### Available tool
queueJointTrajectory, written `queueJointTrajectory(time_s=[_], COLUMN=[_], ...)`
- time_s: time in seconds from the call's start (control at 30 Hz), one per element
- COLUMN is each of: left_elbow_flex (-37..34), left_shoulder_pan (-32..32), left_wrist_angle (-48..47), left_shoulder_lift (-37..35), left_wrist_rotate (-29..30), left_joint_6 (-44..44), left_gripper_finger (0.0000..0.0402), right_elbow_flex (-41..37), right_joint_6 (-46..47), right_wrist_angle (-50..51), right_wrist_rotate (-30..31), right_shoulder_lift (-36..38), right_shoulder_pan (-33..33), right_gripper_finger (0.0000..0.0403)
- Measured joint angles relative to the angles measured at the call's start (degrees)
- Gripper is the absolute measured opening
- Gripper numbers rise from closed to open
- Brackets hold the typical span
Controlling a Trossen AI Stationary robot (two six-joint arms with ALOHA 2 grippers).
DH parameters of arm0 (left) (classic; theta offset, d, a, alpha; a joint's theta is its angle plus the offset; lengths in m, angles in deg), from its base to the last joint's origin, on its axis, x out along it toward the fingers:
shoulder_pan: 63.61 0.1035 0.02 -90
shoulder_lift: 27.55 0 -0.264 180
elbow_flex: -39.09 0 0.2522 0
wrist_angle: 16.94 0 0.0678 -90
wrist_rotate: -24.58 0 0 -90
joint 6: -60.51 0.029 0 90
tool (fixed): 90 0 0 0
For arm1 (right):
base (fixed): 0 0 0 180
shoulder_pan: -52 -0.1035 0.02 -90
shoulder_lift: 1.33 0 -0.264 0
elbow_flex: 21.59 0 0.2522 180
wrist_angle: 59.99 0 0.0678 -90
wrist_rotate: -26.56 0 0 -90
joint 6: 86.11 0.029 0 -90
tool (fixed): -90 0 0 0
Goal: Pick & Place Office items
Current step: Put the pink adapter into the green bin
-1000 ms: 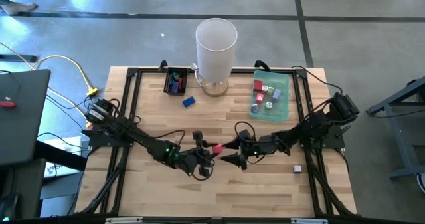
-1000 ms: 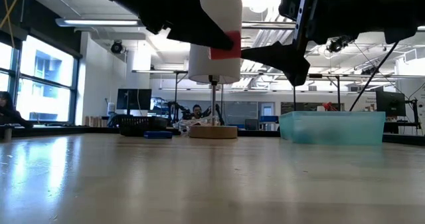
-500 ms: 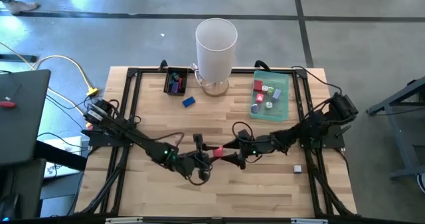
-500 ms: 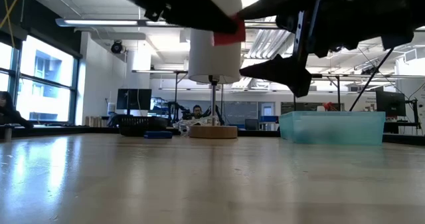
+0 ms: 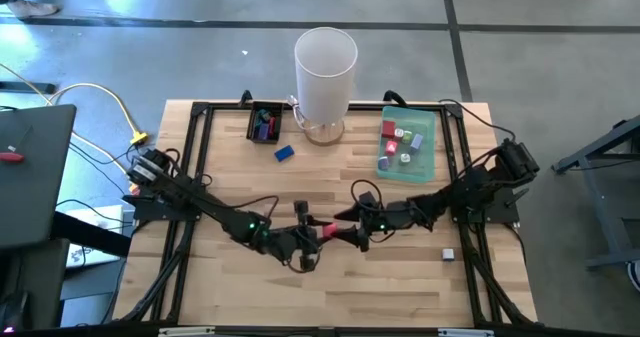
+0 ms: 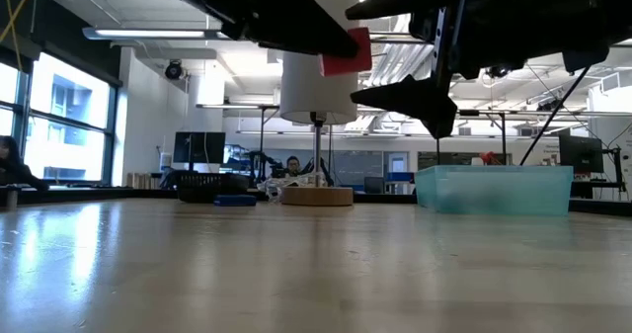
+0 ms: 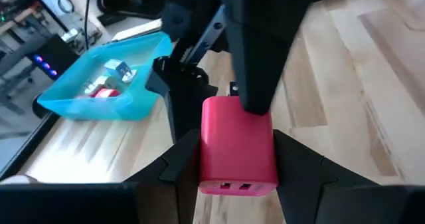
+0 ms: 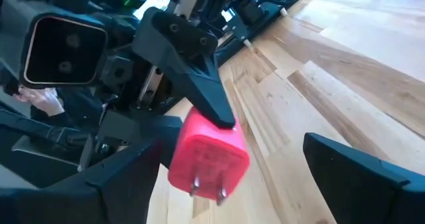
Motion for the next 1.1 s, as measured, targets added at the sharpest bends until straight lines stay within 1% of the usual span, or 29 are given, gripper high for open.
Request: queueJointTrajectory(time_s=[0.17, 0.37, 0.67, 0.83, 1.1], left_elbow_flex=[-0.04, -0.04, -0.04, -0.07, -0.15], left_shoulder_pan=[1.87, 3.36, 3.60, 3.61, 4.06], left_wrist_angle=[0.15, 0.61, 0.63, 1.02, 1.58], left_shoulder_lift=[0.00, 0.00, 0.00, 0.16, 0.31], left_wrist_rotate=[-0.61, -4.70, -4.80, -4.66, -3.96], left_joint_6=[-0.90, -0.92, 0.22, 0.80, 1.09], left_gripper_finger=[0.0144, 0.0144, 0.0144, 0.0144, 0.0144], right_elbow_flex=[0.00, 0.00, 0.00, 0.00, -0.02], right_joint_6=[0.00, -1.41, -2.68, -2.62, -3.33], right_wrist_angle=[0.03, 0.32, -0.77, -0.75, -0.45], right_wrist_rotate=[-0.11, 0.00, 0.02, 0.04, -0.07], right_shoulder_lift=[0.00, 0.02, 0.04, 0.04, 0.04], right_shoulder_pan=[0.02, 0.00, 0.00, 0.00, 0.00], right_gripper_finger=[0.0356, 0.0356, 0.0350, 0.0322, 0.0250])
